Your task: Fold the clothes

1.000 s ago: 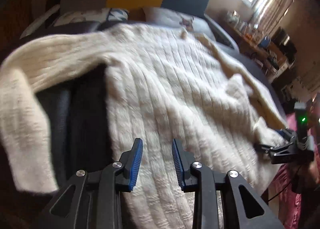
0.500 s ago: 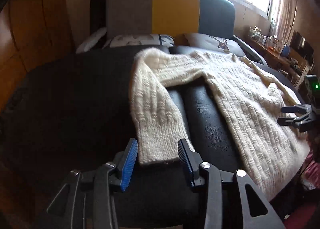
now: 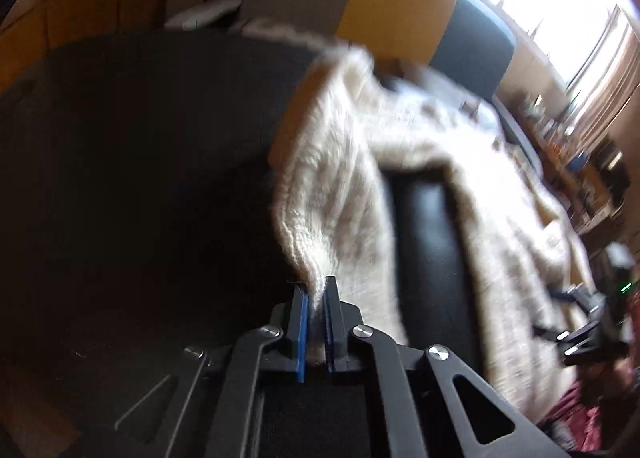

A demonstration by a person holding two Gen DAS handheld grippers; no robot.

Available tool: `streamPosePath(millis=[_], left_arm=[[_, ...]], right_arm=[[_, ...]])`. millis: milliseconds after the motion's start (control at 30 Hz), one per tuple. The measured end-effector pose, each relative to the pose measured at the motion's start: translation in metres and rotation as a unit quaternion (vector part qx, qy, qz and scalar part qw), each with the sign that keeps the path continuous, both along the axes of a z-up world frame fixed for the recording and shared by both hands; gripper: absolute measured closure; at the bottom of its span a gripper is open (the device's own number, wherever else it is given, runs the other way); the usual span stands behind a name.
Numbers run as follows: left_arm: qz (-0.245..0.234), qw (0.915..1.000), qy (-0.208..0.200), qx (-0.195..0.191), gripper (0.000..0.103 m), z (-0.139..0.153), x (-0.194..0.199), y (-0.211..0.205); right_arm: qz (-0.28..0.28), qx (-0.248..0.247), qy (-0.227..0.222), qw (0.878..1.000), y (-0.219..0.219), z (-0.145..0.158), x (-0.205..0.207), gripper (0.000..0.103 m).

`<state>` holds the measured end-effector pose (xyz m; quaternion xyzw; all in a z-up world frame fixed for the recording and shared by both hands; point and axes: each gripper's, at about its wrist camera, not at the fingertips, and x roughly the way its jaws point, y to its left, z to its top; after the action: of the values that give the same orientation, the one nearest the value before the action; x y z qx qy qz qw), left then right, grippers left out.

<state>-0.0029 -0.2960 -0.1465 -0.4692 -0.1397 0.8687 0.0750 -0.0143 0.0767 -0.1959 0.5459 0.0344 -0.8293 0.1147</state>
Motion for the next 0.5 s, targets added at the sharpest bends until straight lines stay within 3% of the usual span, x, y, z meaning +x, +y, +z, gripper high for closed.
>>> streamPosePath(millis=[167,267,400,500], left_arm=[[0.033,0.9943,0.058,0.083,0.098,0.07,0.005,-0.069],[0.048,0.9929,0.043,0.1,0.098,0.082,-0.006,-0.109],[0.073,0.9973,-0.008,0.0,0.098,0.072,-0.044,-0.127],[0.092,0.9907,-0.057,-0.082,0.098,0.044,-0.075,-0.136]], right_arm=[[0.004,0.001,0.0,1.0,0.001,0.0,0.002,0.0],[0.003,0.002,0.001,1.0,0.001,0.0,0.003,0.0],[0.0,0.003,0.005,1.0,0.001,0.001,0.004,0.0],[-0.001,0.004,0.004,1.0,0.001,0.003,0.003,0.0]])
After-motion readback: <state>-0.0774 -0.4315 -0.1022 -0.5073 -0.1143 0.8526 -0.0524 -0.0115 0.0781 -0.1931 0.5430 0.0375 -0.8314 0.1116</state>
